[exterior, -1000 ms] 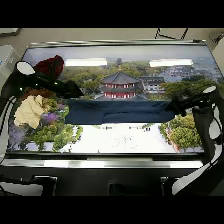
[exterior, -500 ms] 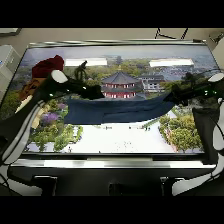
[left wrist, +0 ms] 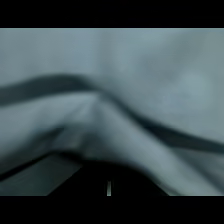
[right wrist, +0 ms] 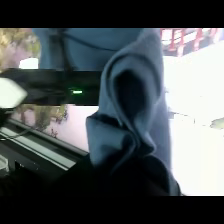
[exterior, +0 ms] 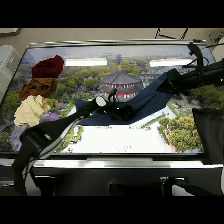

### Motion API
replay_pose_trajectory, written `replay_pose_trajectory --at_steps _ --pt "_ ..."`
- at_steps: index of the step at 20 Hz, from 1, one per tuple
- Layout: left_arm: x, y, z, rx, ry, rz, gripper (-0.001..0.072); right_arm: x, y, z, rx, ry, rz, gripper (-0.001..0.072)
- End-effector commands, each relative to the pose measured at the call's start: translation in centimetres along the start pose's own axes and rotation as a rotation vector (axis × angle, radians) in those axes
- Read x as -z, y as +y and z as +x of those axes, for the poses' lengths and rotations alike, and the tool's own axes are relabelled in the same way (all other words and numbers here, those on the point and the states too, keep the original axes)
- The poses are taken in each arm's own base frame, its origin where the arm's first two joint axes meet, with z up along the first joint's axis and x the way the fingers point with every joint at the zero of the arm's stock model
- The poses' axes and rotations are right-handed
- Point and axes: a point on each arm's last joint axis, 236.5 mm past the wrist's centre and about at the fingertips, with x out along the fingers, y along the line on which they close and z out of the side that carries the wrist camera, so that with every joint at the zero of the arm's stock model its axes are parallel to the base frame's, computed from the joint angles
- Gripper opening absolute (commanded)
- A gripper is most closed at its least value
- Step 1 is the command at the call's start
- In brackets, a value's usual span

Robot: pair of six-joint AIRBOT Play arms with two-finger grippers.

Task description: Fold the clothes and pants, and hang the long-sleeved shirts on hangers.

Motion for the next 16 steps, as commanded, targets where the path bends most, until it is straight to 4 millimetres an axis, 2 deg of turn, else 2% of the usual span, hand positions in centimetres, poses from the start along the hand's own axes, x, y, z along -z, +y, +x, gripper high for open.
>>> replay_pose_trajectory --at_steps 1,3,5,7,8,9,10,11,12,14,16 --pt "1.3 -4.1 4.7 0.164 -0.092 -0.209 0.0031 2.2 4.3 -1.1 -0.018 -0.011 -0.036 0.0036" --pt "1.8 -5.3 5.3 0.194 -0.115 -0.201 0.0031 1.8 4.1 -0.9 -0.012 -0.025 -0.009 0.0036" --pt "1.7 -4.9 4.4 0.199 -0.074 -0.092 0.0028 0.3 3.5 -0.1 -0.013 -0.057 0.009 0.0036" --pt "0.3 -3.1 1.6 0.171 -0.014 0.024 0.0026 -1.1 3.5 1.8 -0.046 -0.055 0.002 0.0036" --pt "-1.2 -1.5 -0.9 0.120 -0.001 0.091 0.0025 -1.6 3.9 3.3 -0.077 -0.040 -0.004 0.0036" --pt "-2.9 0.3 -3.9 0.052 -0.003 0.140 0.0025 -1.8 4.7 5.2 -0.124 -0.009 -0.009 0.0036" --pt "-5.1 2.1 -7.9 -0.030 -0.023 0.186 0.0026 -1.7 5.7 7.4 -0.177 0.031 -0.015 0.0036" --pt "-7.0 3.7 -12.2 -0.106 -0.056 0.217 0.0026 -1.5 6.7 9.5 -0.222 0.066 -0.016 0.0036" --pt "-9.1 4.9 -17.3 -0.178 -0.106 0.245 0.0026 -1.3 7.5 12.0 -0.253 0.096 -0.006 0.0036" --pt "-11.6 5.8 -27.1 -0.264 -0.227 0.272 0.0027 -0.8 8.2 17.3 -0.280 0.150 0.031 0.0036" --pt "-12.5 5.0 -35.6 -0.297 -0.364 0.280 0.0027 -0.1 8.3 22.8 -0.294 0.187 0.090 0.0037"
